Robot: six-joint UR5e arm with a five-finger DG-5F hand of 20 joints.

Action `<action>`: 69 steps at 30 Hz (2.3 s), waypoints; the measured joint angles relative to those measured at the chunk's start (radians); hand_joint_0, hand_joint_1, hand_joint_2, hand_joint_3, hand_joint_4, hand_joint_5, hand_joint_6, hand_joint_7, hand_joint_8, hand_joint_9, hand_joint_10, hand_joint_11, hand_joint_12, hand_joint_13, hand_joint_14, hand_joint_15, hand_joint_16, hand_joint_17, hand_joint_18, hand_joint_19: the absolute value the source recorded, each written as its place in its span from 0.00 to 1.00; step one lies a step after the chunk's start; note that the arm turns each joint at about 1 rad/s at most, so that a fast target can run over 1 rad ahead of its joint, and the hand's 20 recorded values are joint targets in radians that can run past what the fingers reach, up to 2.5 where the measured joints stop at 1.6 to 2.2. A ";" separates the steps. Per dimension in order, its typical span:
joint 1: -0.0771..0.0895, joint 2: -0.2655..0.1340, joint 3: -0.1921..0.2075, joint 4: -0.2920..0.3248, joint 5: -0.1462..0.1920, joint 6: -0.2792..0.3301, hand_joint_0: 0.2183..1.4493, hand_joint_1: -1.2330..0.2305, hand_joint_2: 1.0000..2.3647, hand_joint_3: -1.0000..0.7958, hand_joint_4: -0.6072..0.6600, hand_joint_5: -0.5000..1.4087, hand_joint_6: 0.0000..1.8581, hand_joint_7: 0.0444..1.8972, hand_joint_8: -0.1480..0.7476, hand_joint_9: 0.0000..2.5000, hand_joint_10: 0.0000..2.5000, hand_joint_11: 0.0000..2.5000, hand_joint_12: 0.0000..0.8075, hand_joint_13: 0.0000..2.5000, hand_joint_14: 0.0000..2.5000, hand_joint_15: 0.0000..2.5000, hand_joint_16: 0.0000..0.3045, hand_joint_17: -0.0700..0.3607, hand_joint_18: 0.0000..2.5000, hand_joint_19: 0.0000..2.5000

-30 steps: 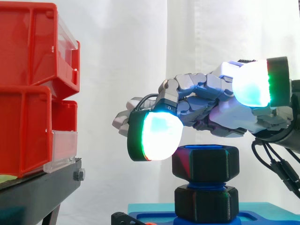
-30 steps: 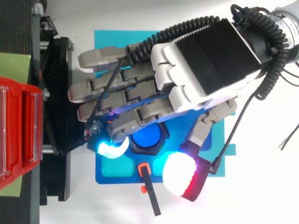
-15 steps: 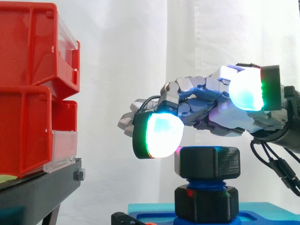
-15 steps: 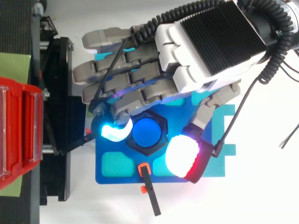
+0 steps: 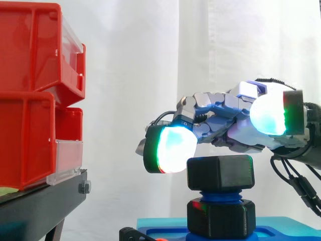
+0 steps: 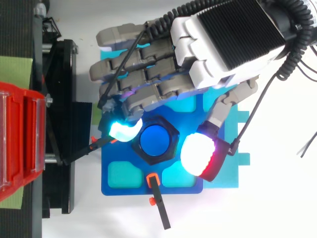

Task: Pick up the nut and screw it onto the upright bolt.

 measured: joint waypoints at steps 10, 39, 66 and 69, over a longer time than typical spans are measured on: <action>-0.021 0.000 -0.011 0.000 -0.016 -0.010 0.22 0.76 0.00 0.28 0.71 0.25 0.27 0.59 0.47 0.28 0.00 0.00 0.31 0.18 0.00 0.00 0.08 0.29 0.05 0.00; -0.048 0.000 -0.012 0.100 -0.084 0.001 0.20 0.77 0.00 0.28 0.60 0.16 0.27 0.32 0.39 0.11 0.00 0.00 0.40 0.06 0.00 0.00 0.15 0.40 0.00 0.00; -0.001 -0.005 -0.013 0.098 -0.036 0.046 0.20 0.77 0.00 0.28 0.60 0.16 0.27 0.33 0.39 0.10 0.00 0.00 0.39 0.06 0.00 0.00 0.14 0.39 0.00 0.00; 0.000 -0.020 -0.010 0.107 -0.026 0.047 0.20 0.77 0.00 0.28 0.60 0.16 0.27 0.34 0.40 0.11 0.00 0.00 0.39 0.06 0.00 0.00 0.14 0.39 0.00 0.00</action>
